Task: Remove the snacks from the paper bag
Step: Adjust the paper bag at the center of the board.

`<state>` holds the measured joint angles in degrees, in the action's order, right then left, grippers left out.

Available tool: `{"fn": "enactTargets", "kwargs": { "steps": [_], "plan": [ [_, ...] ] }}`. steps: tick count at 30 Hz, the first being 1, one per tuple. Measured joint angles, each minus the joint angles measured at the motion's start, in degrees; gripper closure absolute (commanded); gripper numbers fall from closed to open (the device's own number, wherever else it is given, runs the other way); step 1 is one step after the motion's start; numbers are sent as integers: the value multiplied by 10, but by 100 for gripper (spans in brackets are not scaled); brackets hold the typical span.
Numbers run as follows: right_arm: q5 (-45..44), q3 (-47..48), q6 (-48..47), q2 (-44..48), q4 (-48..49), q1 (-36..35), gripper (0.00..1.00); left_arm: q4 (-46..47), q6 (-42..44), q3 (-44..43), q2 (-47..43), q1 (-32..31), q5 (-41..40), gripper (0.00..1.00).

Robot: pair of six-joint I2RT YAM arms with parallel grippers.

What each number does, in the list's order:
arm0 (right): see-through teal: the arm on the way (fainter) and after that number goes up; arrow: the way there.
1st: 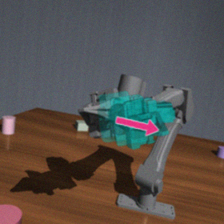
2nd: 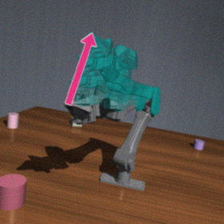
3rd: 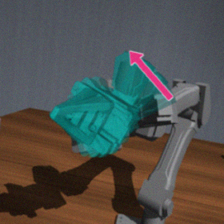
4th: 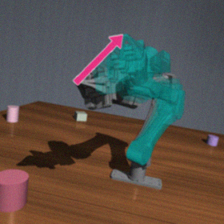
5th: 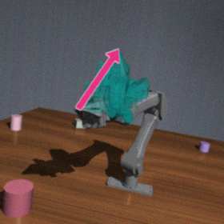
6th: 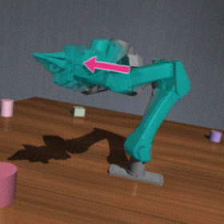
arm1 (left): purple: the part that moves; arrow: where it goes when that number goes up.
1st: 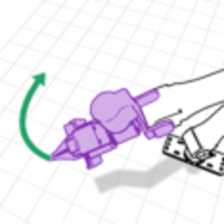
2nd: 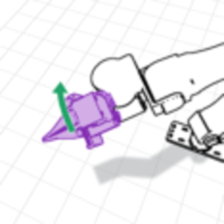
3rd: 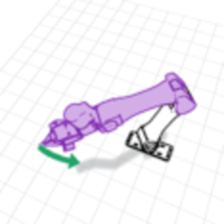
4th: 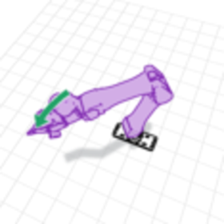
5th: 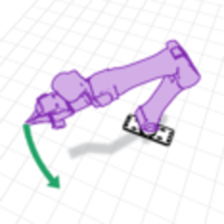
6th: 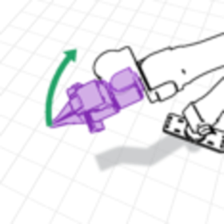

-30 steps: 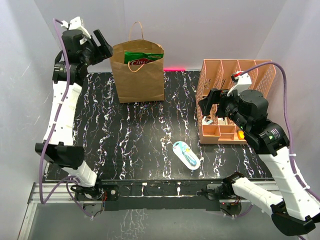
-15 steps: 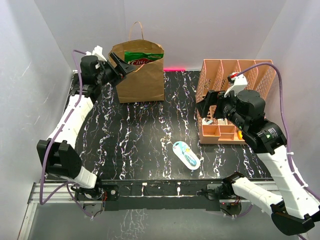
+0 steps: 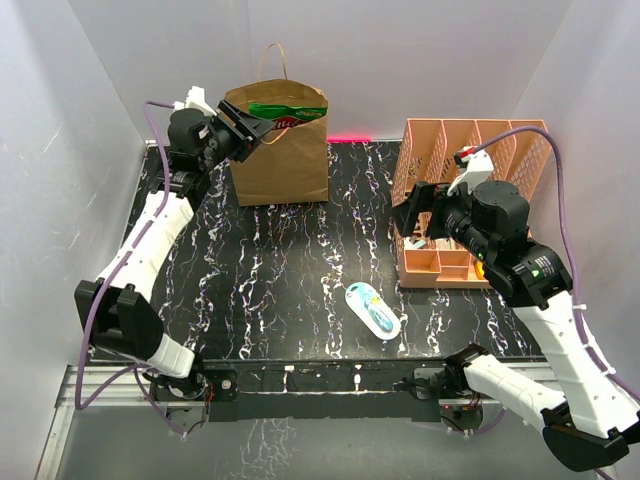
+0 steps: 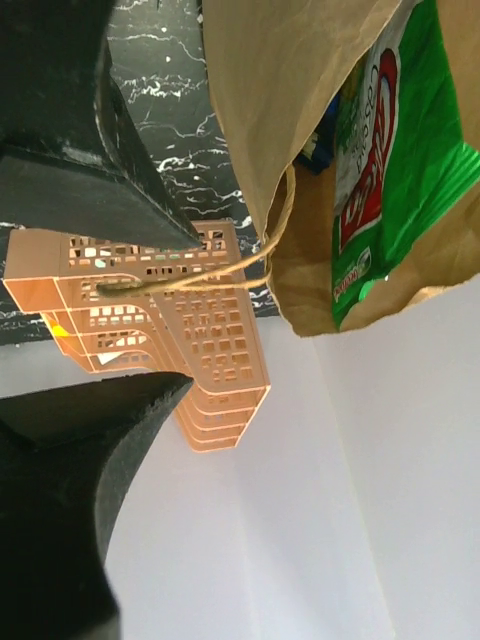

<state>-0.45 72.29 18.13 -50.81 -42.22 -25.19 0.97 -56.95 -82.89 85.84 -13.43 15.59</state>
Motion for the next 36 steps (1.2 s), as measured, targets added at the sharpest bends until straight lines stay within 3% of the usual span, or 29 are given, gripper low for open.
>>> {"fn": "enactTargets", "kwargs": {
  "steps": [2,7,10,16,24,36],
  "plan": [
    [0,0,0,2,0,0,2,-1,-6,0,9,0,-3,60],
    [0,0,0,5,0,0,2,-1,-14,0,14,-3,-8,91],
    [0,0,0,5,0,0,2,-4,-11,0,14,-3,-8,100],
    [3,0,0,4,0,0,2,-33,2,3,-3,-3,-12,100],
    [20,0,0,-7,5,0,2,-128,29,58,-126,-3,-37,100],
    [165,1,1,-84,49,0,2,-331,72,117,-339,-2,-115,100]
  ]
}}
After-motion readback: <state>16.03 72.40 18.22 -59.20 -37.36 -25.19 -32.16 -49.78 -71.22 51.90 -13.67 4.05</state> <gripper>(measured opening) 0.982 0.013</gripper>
